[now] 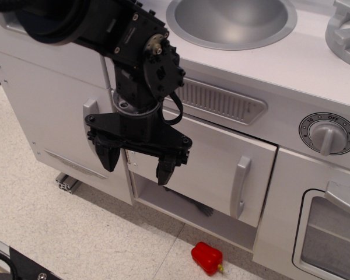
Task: Open cabinet
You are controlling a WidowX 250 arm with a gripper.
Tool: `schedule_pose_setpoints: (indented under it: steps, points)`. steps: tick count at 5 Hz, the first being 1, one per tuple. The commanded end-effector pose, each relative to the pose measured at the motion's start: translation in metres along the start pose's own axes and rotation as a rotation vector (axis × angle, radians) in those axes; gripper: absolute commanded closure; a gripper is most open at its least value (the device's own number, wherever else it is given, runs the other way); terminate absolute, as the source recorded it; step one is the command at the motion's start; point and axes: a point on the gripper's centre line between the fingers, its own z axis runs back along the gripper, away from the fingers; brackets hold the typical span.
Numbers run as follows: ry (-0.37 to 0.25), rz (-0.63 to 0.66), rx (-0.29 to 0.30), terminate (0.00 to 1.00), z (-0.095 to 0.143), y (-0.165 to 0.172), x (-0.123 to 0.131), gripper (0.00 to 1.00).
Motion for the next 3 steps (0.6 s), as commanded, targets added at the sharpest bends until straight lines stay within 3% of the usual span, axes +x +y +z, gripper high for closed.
schedule_pose_setpoints:
  steps: [1,3]
  points:
    - [0.000,0.000,0.000,0.00,0.000,0.000,0.000,0.00]
    - [-0.035,-0.109,-0.083,0.00,-0.021,-0.060,0.011,0.00]
